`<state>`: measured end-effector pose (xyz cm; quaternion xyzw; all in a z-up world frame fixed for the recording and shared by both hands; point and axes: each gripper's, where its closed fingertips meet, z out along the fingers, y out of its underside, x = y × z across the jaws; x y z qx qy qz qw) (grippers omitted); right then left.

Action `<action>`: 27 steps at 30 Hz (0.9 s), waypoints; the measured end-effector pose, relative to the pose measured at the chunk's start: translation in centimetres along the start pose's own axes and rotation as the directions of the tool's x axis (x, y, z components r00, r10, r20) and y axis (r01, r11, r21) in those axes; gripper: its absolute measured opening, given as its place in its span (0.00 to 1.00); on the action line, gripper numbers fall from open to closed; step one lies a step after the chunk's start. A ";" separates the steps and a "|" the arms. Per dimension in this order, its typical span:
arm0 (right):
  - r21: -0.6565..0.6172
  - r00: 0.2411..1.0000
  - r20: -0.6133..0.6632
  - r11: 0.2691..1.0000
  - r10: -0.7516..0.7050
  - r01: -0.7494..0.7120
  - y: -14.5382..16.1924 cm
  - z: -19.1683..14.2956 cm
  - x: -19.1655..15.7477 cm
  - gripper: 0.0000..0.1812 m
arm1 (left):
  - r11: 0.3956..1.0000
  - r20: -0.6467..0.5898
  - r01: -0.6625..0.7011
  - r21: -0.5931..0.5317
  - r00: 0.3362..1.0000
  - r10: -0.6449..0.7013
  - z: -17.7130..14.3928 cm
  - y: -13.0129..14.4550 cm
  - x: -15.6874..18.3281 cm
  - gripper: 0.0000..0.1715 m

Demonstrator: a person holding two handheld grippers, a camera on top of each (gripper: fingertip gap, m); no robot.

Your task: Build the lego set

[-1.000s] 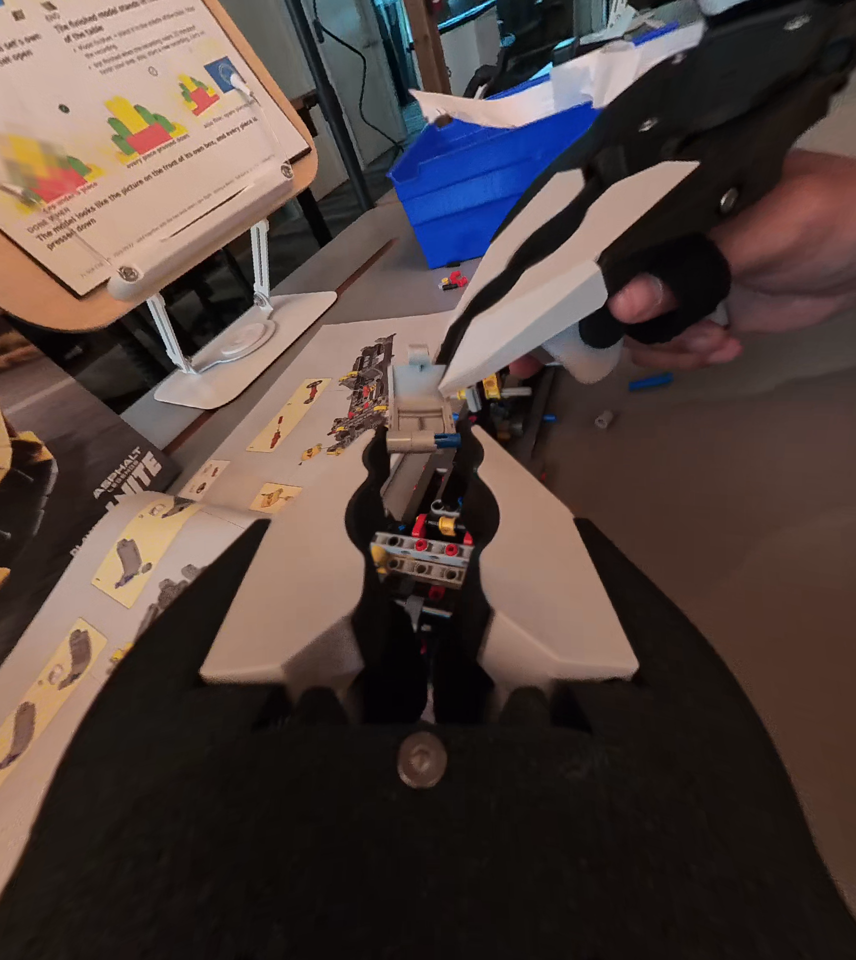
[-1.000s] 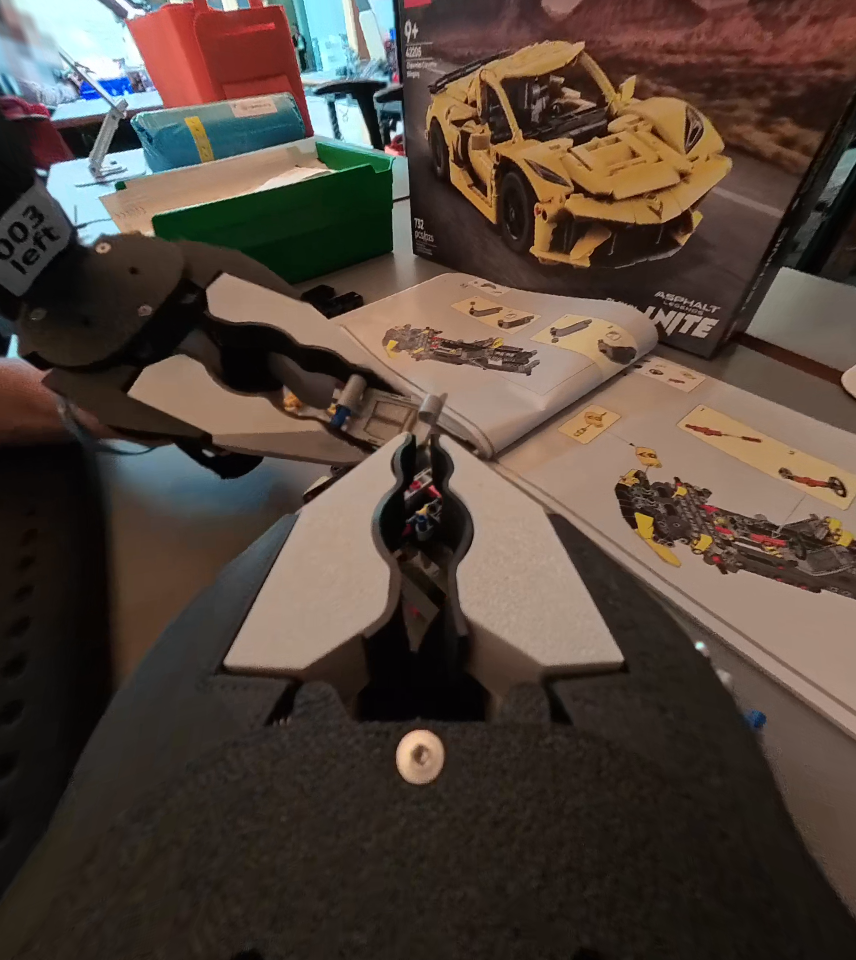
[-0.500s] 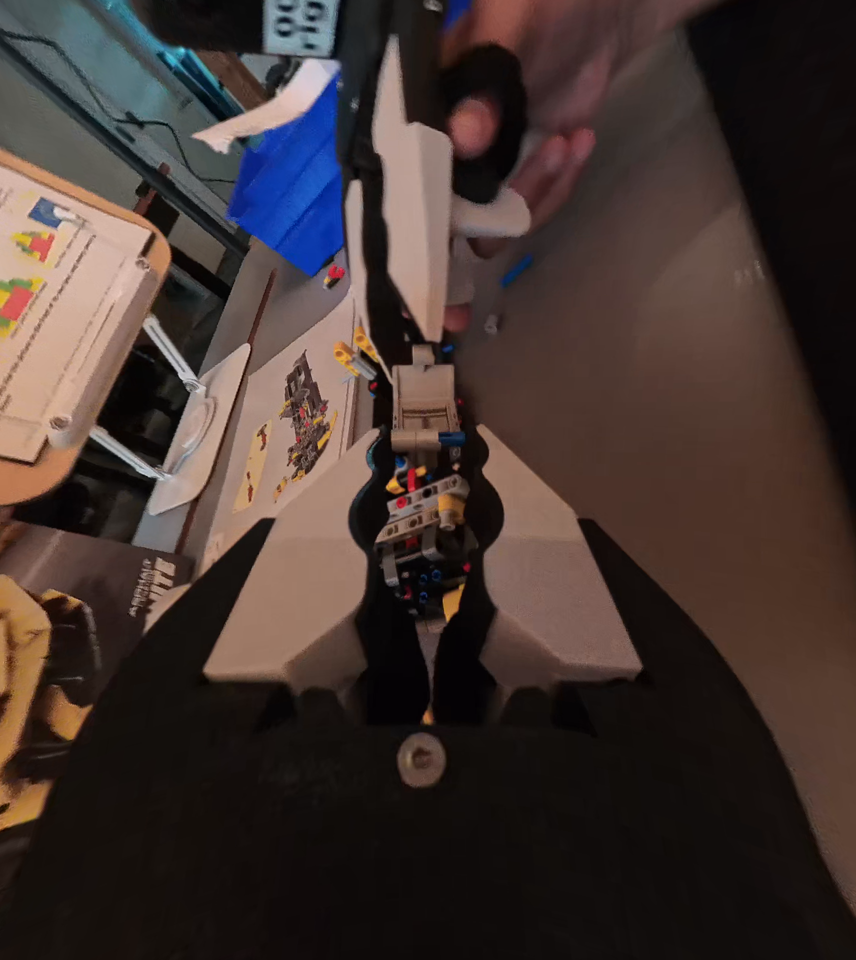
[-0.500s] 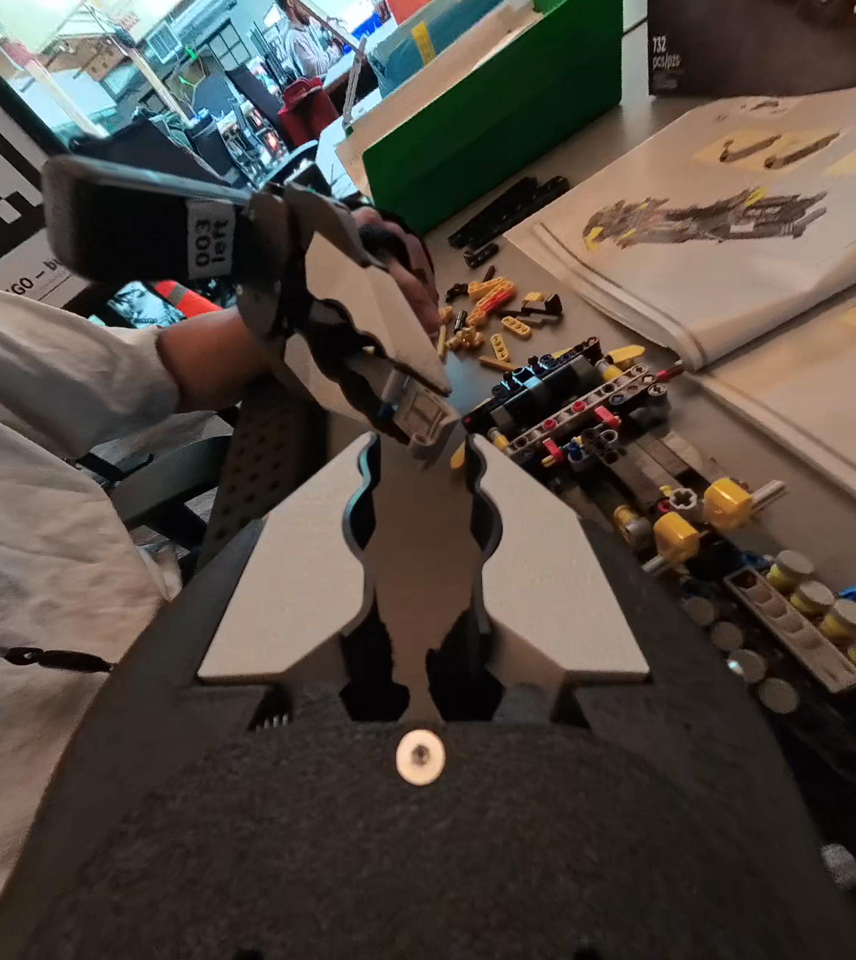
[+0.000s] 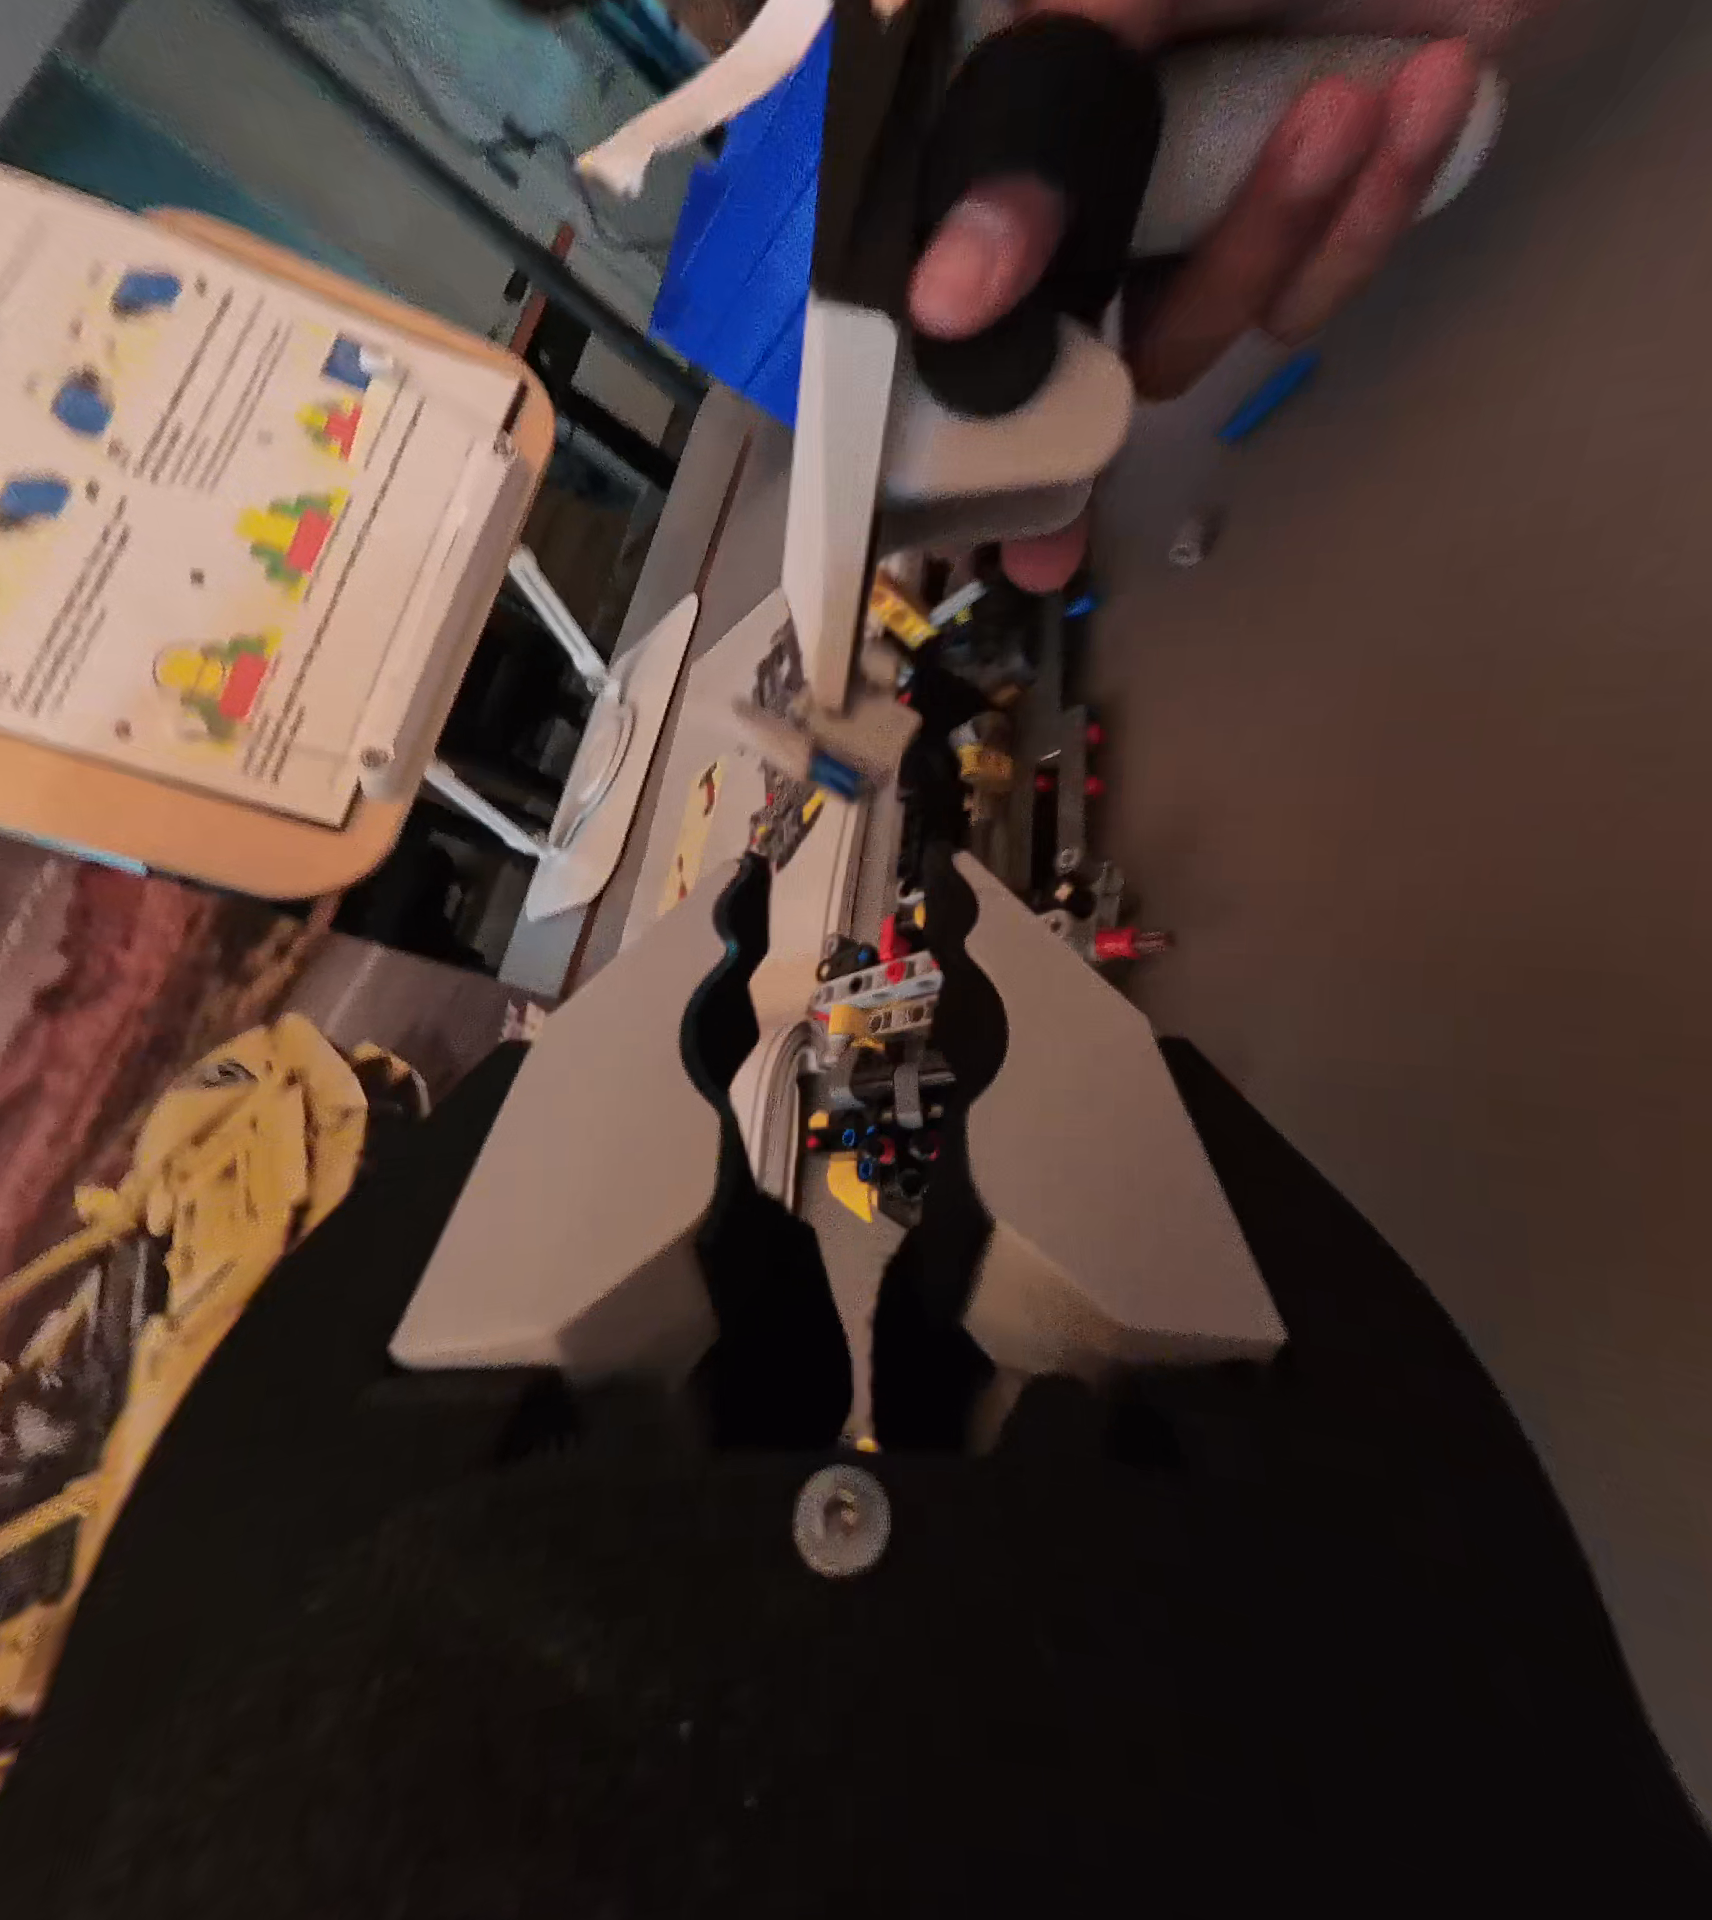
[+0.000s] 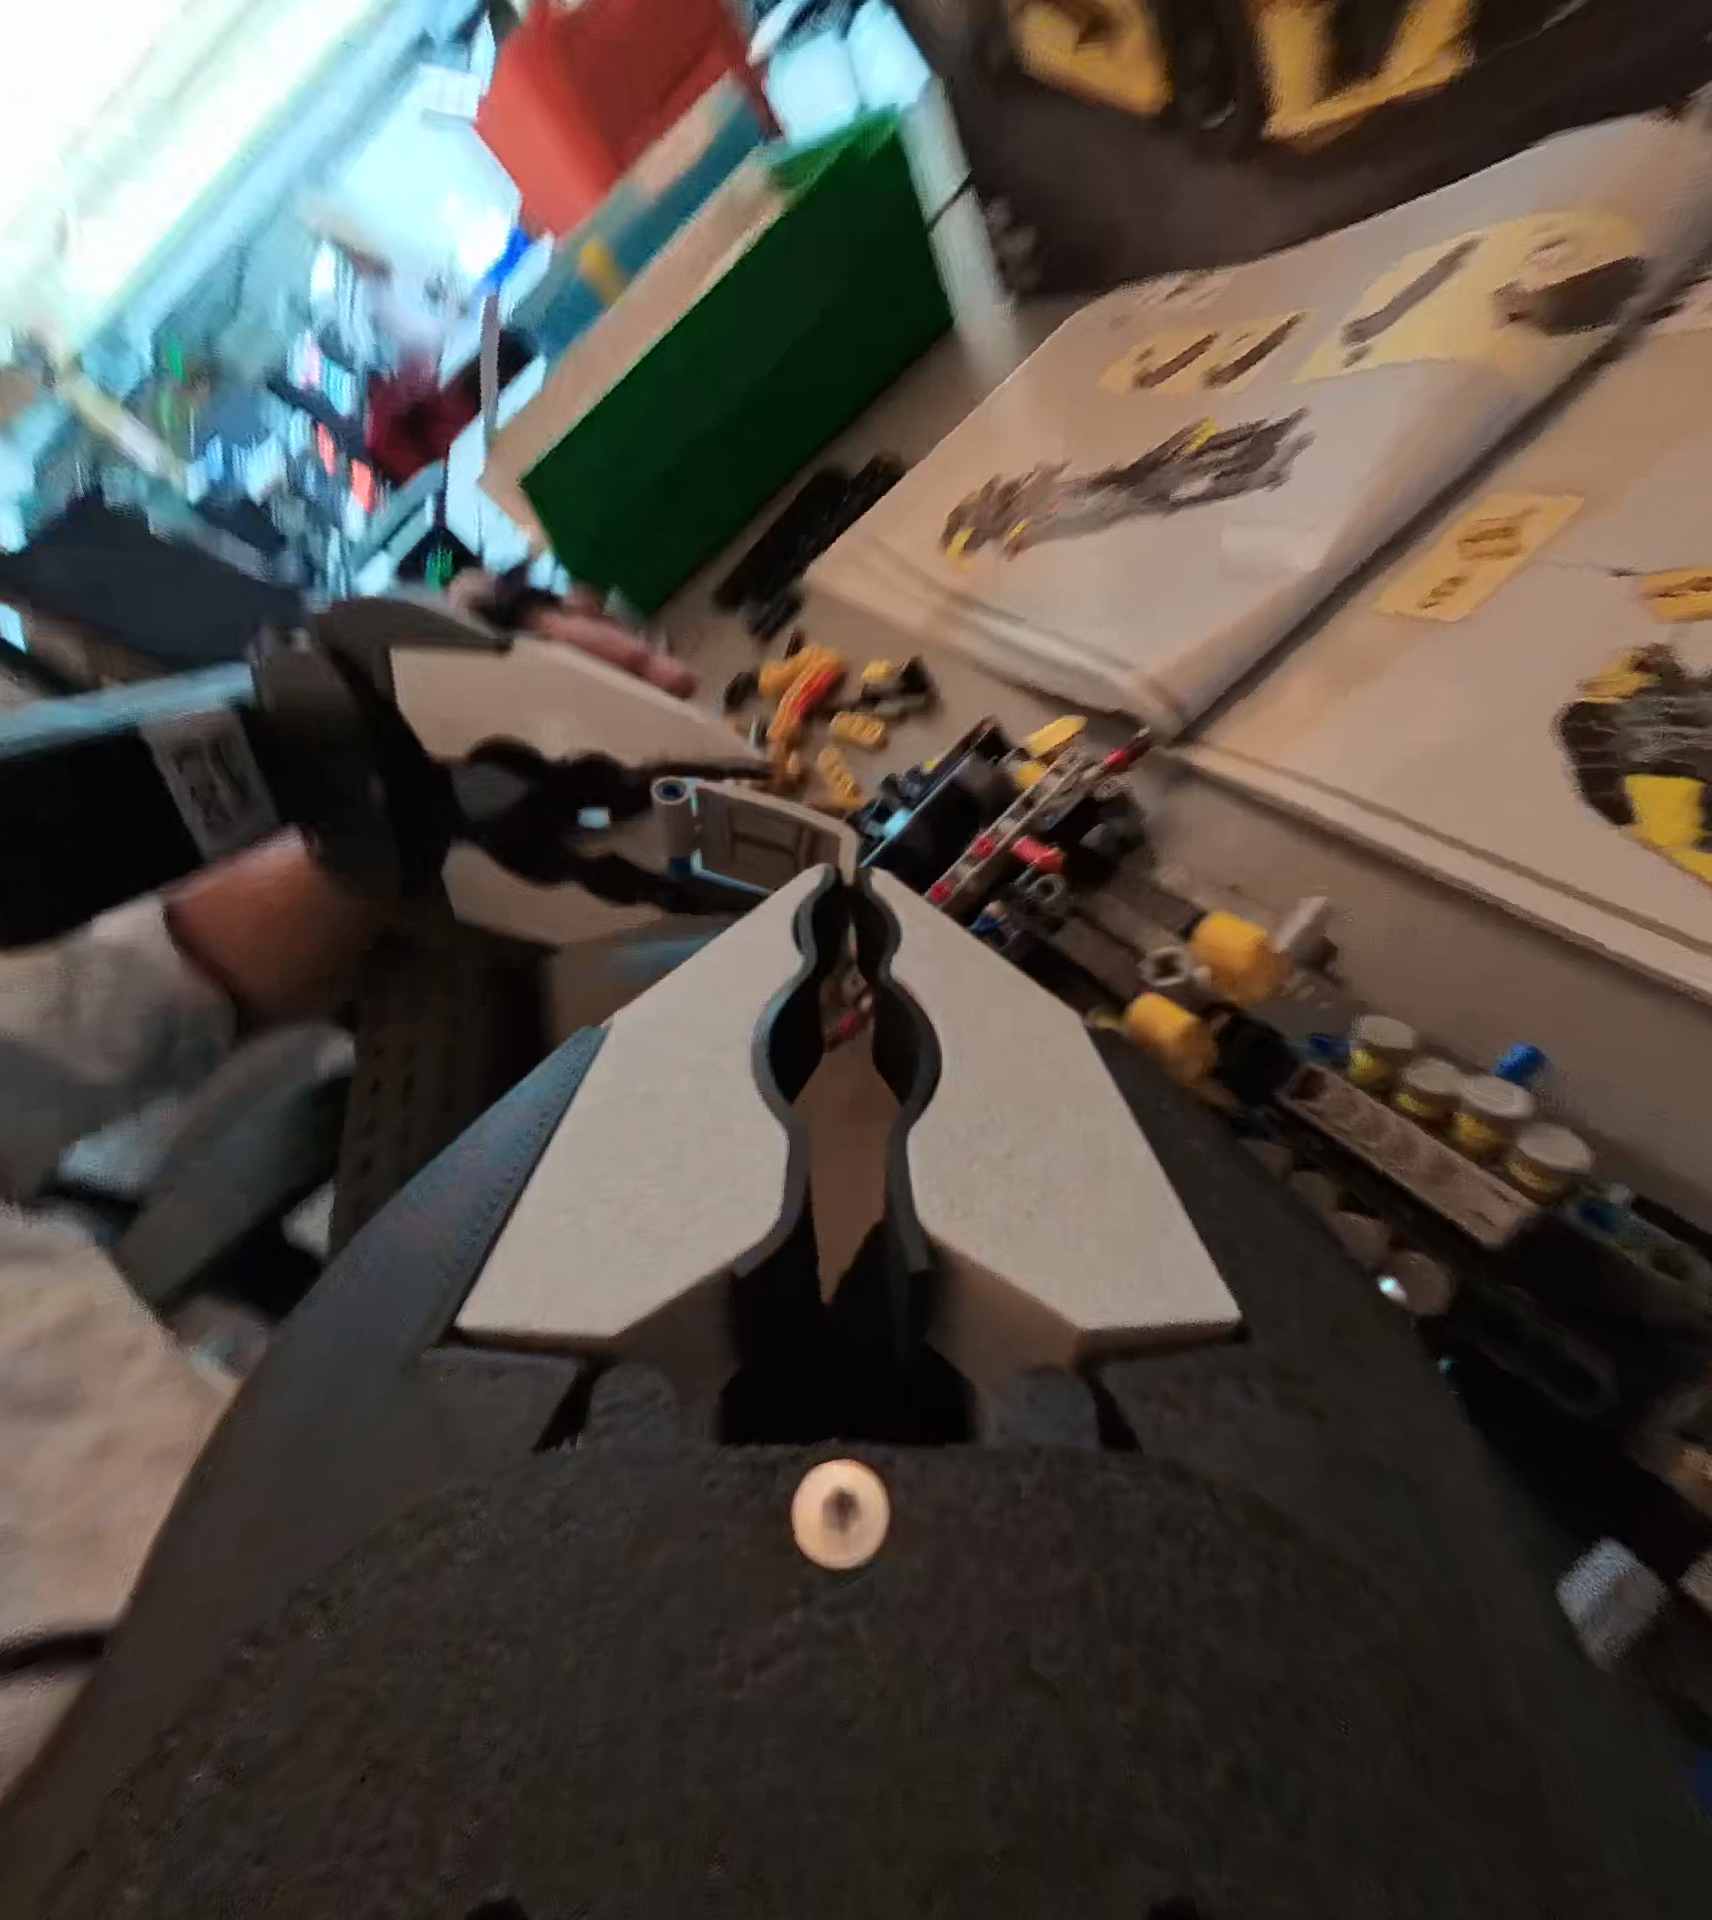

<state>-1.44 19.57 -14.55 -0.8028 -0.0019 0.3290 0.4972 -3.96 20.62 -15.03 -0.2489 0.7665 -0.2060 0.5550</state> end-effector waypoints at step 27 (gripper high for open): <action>0.466 0.767 0.225 0.625 0.601 -0.627 -5.2 -5.9 6.9 0.00 | 0.903 -0.042 0.425 0.062 0.905 -0.423 1.4 0.6 -1.9 0.08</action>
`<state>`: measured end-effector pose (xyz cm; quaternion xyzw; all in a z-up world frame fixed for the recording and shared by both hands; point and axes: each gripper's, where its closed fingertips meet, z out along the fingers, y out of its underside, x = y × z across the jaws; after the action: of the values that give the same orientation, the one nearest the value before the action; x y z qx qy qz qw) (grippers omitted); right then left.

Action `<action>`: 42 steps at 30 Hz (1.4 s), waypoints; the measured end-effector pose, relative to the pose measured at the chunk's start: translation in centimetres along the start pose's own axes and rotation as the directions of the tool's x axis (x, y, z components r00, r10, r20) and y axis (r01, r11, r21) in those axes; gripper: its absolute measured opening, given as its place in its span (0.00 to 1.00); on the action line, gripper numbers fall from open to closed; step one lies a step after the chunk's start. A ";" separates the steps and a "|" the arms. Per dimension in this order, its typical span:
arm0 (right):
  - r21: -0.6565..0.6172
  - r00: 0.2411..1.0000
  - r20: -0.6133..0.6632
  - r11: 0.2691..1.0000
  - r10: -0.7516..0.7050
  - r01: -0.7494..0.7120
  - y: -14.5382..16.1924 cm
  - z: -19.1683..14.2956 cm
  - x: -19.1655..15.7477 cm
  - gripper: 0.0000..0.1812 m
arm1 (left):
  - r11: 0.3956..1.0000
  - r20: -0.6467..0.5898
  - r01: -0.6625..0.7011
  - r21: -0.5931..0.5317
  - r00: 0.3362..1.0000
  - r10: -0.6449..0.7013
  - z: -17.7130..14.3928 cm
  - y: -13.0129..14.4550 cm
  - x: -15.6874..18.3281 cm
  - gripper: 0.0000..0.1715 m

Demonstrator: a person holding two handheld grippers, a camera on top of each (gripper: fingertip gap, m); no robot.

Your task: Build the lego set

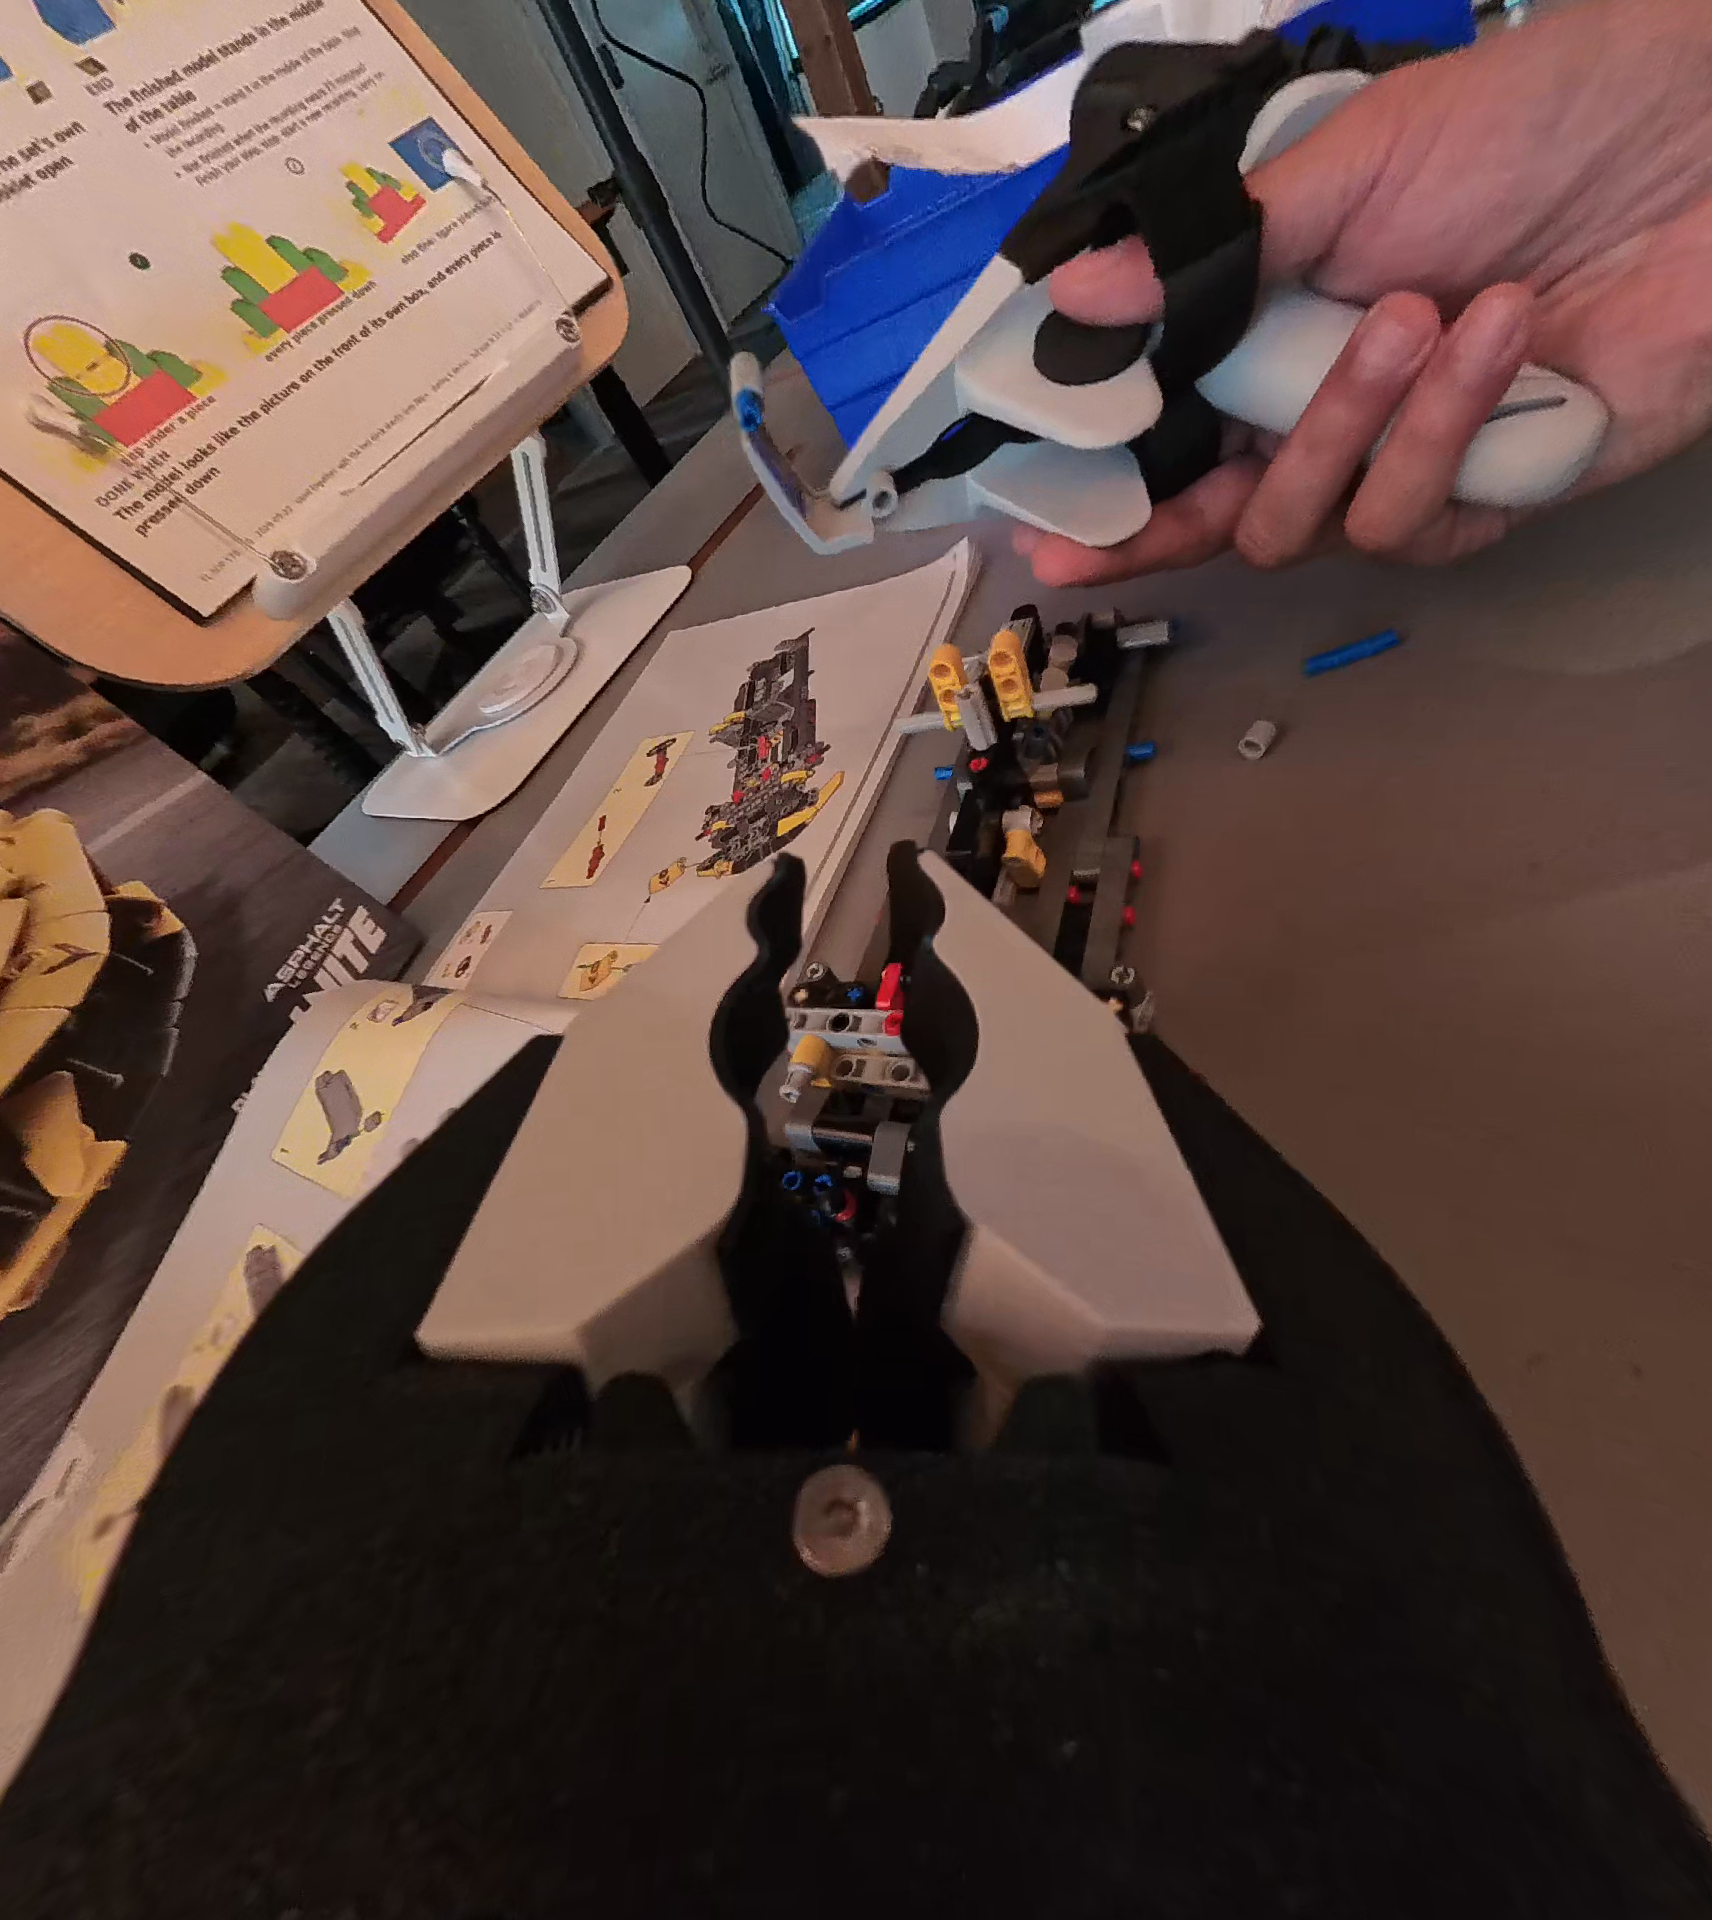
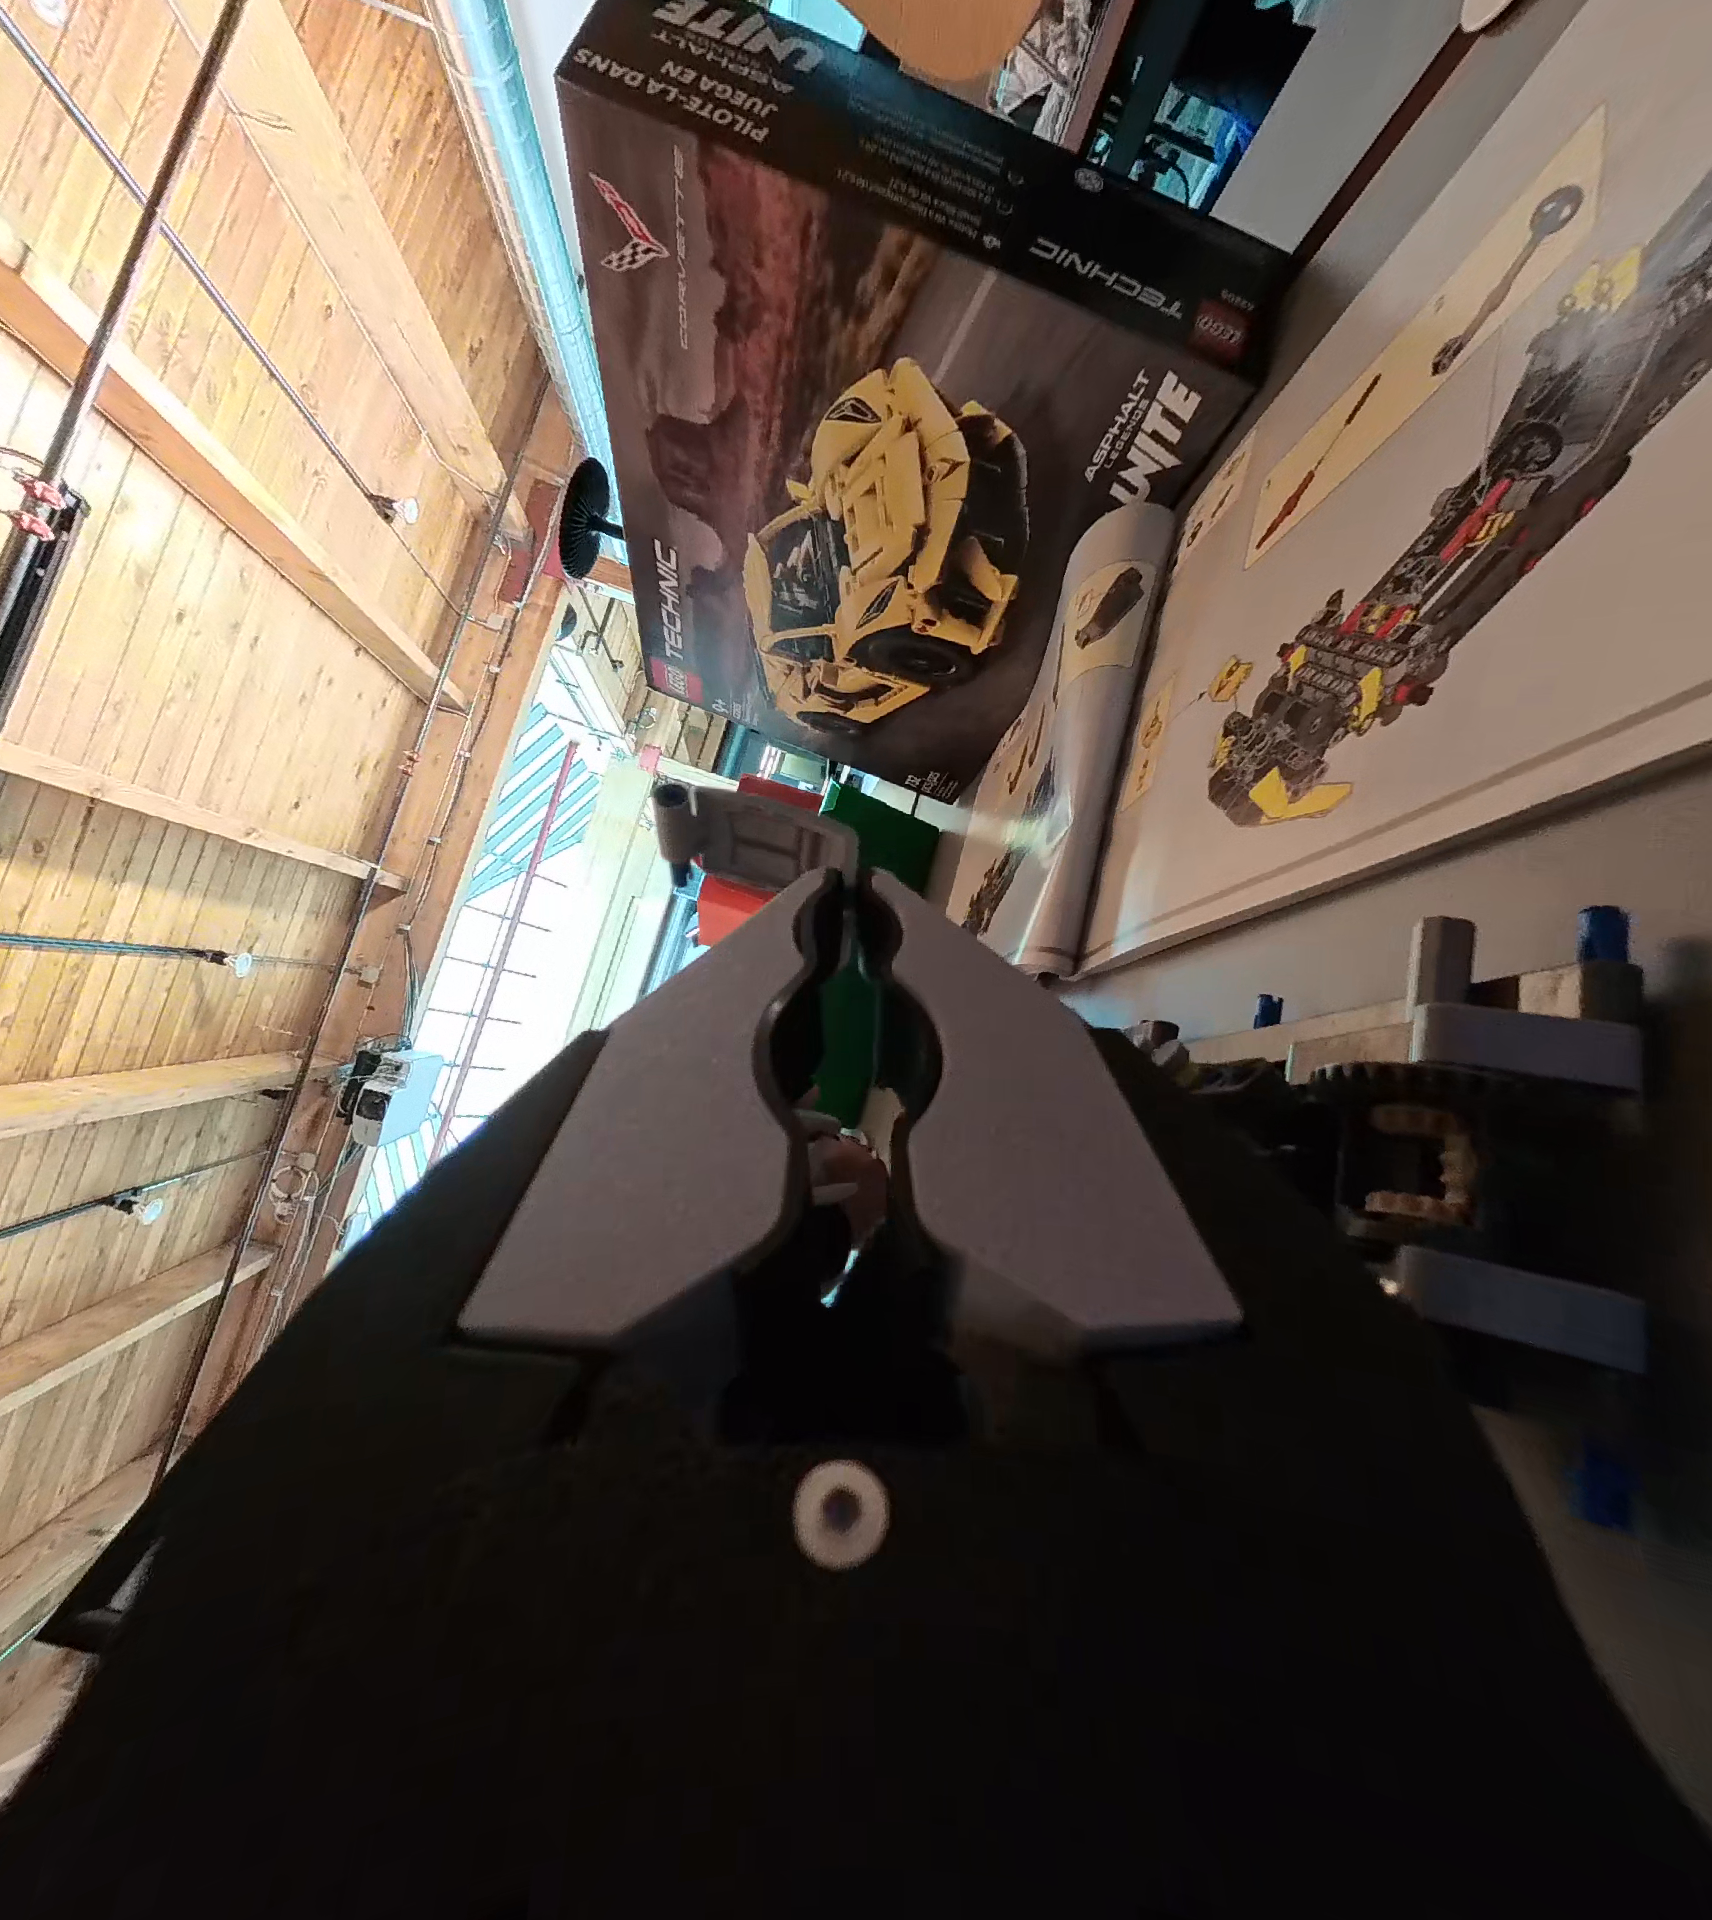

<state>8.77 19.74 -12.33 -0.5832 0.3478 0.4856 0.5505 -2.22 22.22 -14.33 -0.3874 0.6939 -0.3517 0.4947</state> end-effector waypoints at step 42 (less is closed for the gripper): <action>-0.295 0.497 0.537 0.400 -0.682 0.868 13.5 0.0 -8.1 0.05 | 0.909 -0.523 0.382 0.165 0.816 -0.247 -4.0 -6.5 4.6 0.02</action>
<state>-6.23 16.62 -8.71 -0.7134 -0.2175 0.3319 0.5776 -5.82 15.61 -9.56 -0.3264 0.6691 -0.6045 0.2836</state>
